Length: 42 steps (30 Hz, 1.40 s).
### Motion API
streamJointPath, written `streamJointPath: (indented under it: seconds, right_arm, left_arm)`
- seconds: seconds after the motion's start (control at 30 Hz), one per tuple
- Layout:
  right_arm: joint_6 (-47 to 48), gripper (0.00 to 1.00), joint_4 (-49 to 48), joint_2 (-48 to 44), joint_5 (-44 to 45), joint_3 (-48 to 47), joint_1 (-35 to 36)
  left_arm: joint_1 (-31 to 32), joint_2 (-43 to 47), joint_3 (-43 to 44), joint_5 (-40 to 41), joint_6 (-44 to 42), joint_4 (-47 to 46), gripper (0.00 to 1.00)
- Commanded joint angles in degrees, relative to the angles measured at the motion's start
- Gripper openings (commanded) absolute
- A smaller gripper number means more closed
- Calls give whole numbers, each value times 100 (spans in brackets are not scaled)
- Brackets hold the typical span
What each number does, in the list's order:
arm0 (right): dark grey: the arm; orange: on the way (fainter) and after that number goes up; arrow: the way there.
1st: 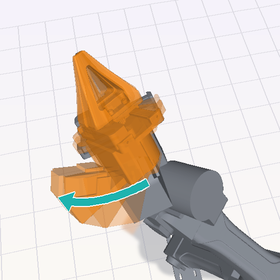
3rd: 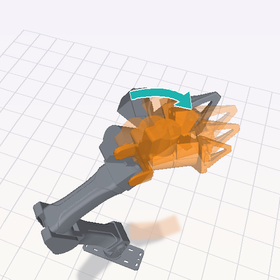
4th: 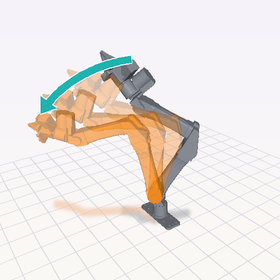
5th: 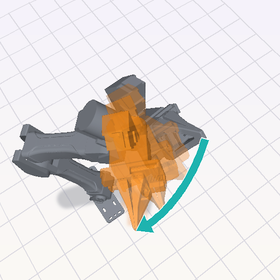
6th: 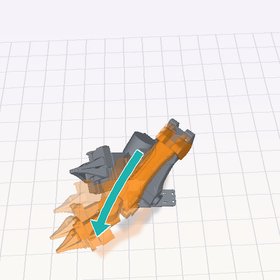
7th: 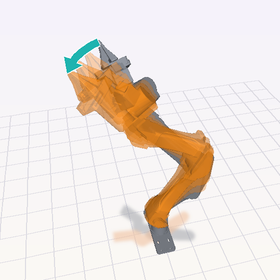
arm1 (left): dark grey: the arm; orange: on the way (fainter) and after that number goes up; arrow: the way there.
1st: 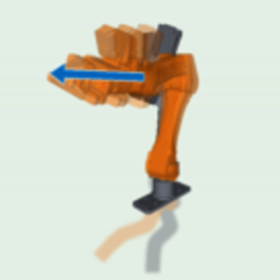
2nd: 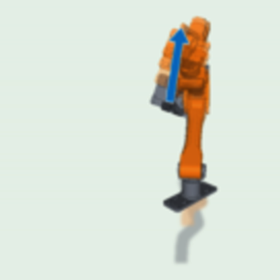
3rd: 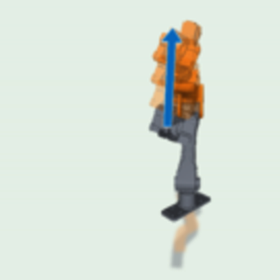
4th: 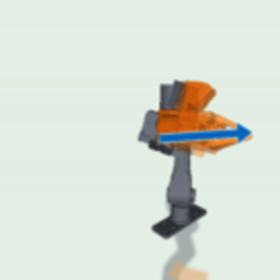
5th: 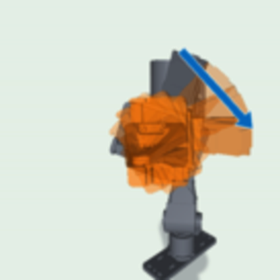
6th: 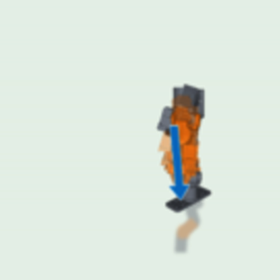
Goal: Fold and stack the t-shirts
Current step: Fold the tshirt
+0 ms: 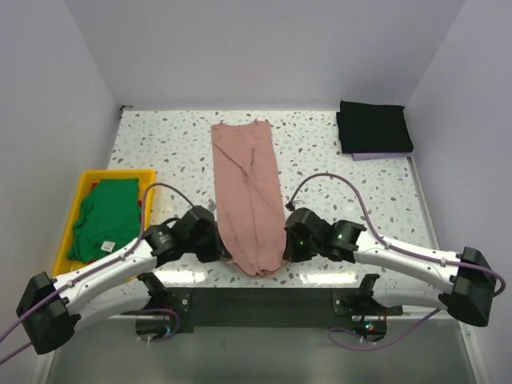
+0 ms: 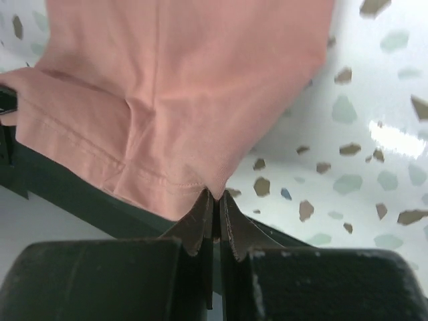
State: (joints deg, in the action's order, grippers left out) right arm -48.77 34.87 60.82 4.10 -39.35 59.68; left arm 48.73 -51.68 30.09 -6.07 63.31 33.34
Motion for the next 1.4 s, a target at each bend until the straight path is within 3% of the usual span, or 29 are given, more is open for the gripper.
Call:
streamJointPath:
  seconds: [0.0,0.2,0.53,1.37]
  right_arm:
    - [570,1,99,579,513,-782,-131]
    - [1097,0,-471,1720,66,-1582,-1088]
    - [1344,0,-929,3444,-225,-2823,-1907]
    - [1564,0,-1299,5106,-1306,-4432,-3269]
  left_arm:
    - [-660,-315,489,81,-705,-423,0]
    - [-1286,-1282,1217,0,-1224,-1127,0]
    - [-2113,-2626,1746,36,-996,-2059,0]
    - [-3466,-4385,2871,-483,-1119,-2710,0]
